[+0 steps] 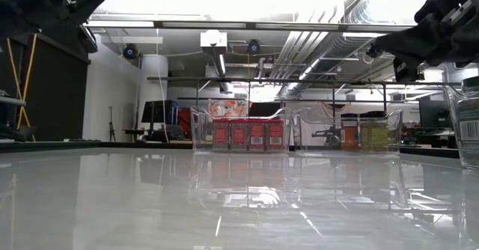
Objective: Sort spices by type
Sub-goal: Return to Home Position
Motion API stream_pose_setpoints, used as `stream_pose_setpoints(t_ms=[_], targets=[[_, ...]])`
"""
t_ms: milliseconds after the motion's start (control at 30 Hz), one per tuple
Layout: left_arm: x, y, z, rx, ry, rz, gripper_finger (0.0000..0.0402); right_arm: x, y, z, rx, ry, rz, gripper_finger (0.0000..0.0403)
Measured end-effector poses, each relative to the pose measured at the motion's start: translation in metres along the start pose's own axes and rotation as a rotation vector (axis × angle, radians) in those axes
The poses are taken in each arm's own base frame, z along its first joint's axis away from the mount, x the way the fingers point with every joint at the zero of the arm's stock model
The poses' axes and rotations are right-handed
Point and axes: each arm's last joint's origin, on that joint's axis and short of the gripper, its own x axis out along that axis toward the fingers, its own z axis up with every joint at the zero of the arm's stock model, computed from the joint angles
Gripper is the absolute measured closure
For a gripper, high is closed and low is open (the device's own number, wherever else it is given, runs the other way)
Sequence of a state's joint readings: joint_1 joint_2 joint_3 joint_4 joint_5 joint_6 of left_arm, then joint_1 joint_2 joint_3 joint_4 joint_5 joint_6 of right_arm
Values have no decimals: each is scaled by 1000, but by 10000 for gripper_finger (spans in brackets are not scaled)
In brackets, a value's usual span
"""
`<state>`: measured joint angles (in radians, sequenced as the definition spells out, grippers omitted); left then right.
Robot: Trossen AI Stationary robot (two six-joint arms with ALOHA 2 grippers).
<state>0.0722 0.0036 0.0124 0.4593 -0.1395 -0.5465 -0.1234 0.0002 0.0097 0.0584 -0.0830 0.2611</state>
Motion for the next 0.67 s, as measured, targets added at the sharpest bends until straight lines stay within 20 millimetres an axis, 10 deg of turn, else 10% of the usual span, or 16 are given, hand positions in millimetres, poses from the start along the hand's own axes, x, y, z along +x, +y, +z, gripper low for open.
stream_pose_setpoints(t_ms=[667], targets=[[0, 6, 0, 30, -5, 61, 402, 1, 0, -5, 5, 52, -1, 402]])
